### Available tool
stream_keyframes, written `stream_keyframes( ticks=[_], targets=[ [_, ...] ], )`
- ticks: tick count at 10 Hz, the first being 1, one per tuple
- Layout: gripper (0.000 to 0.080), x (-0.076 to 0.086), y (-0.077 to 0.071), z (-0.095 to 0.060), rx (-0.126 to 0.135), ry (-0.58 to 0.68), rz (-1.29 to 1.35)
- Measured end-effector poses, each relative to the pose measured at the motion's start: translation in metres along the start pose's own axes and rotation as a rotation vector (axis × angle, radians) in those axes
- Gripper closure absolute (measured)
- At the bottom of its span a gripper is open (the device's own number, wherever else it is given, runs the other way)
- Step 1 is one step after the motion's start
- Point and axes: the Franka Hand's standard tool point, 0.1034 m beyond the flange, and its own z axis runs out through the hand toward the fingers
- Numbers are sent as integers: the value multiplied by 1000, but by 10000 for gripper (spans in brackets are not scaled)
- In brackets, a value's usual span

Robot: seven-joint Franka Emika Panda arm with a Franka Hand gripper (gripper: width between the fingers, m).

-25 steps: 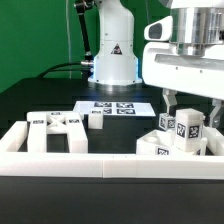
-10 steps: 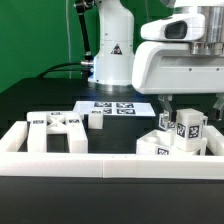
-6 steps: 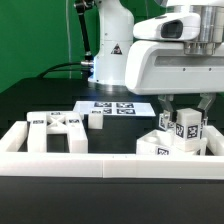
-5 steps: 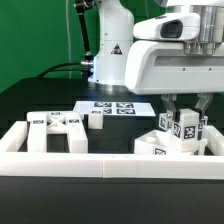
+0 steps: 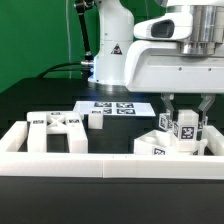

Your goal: Assemble chair

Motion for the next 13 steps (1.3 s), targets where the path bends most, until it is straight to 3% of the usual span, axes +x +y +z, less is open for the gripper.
stream_keyframes(
  ticks=[9, 13],
  targets=[
    [504, -3, -17, 2, 27, -14, 1006],
    [498, -3, -21, 2, 34, -22, 1177]
  ],
)
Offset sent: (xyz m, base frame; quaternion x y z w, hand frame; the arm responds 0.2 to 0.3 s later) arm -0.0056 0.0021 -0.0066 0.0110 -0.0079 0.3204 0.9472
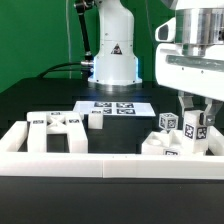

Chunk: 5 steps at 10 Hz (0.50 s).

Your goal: Assemble chair

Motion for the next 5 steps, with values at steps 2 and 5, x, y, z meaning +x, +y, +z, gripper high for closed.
stream_keyframes(
  ticks=[2, 5],
  targets=[
    [280, -2, 1, 0, -6, -2, -94],
    [158, -5, 0, 1, -1, 0, -404]
  ],
)
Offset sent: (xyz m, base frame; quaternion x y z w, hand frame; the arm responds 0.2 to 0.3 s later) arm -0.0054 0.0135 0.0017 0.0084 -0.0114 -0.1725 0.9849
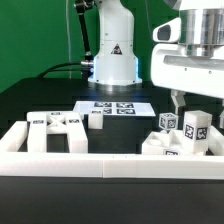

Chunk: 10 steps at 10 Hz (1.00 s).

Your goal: Assemble chair

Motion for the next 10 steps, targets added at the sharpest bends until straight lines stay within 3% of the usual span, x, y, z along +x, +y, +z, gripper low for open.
stream_keyframes(
  ticks=[6, 10],
  targets=[
    [150, -3, -2, -1, -5, 4, -555],
    [150, -2, -1, -1, -11, 5, -783]
  ],
)
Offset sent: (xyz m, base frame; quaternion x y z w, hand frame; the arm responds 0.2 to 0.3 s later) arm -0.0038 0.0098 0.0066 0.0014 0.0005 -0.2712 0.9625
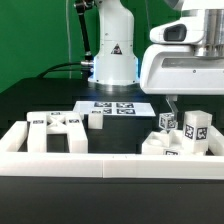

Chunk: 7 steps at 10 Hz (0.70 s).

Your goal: Assemble chair

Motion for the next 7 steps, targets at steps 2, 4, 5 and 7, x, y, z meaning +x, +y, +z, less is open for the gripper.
stream_keyframes(
  ticks=[2, 4, 5, 7],
  targets=[
    [150, 2, 4, -1, -10, 1, -183],
    [155, 2, 7, -1, -15, 0, -244],
    [155, 2, 7, -1, -16, 0, -242],
    [515, 2, 7, -1, -15, 0, -203]
  ],
)
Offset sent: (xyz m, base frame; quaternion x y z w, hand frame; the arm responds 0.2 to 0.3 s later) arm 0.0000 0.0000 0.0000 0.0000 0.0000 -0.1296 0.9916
